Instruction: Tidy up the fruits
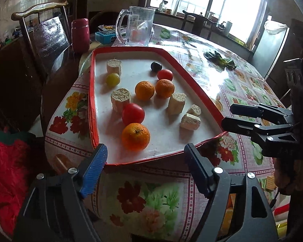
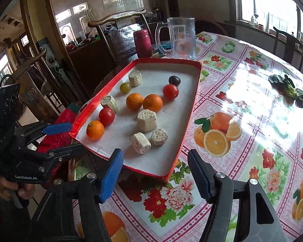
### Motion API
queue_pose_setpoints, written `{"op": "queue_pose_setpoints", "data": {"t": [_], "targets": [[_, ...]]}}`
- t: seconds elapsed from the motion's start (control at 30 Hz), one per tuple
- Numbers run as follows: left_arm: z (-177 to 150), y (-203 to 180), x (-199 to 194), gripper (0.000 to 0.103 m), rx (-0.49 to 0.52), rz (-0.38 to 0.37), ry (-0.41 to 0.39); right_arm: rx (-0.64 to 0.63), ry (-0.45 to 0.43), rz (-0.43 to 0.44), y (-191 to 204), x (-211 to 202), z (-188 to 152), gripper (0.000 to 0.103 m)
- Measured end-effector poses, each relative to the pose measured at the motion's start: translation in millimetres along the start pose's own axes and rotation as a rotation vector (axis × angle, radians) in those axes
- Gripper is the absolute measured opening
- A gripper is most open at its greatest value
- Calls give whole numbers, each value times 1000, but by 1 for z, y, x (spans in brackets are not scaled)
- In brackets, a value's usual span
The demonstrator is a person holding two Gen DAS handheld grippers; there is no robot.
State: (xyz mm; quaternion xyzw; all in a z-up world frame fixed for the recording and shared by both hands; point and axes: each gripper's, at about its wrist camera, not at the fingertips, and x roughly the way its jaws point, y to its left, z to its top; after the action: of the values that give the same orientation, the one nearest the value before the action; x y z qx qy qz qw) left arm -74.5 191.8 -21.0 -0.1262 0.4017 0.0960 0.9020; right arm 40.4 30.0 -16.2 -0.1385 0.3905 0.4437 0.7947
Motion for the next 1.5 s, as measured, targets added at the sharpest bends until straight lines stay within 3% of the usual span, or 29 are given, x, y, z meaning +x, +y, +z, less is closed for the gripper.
{"op": "queue_pose_setpoints", "data": {"t": [0.17,0.4,0.77,1.1,1.5], "targets": [[-3,-3,-14,79,19,-5,-39,-93,-10,-61,12,-11,-3,86],[-7,-9,-32,83,72,-4,-75,-351,-56,-193,46,-26,-13,91],[-24,-31,-49,83,229,118,-76,-578,-77,-64,59,-35,-28,92],[-20,-44,-70,83,273,204,-145,-576,-99,17,52,-40,-25,92],[-19,-49,-79,83,296,227,-182,-560,-107,59,50,-42,-17,92]]}}
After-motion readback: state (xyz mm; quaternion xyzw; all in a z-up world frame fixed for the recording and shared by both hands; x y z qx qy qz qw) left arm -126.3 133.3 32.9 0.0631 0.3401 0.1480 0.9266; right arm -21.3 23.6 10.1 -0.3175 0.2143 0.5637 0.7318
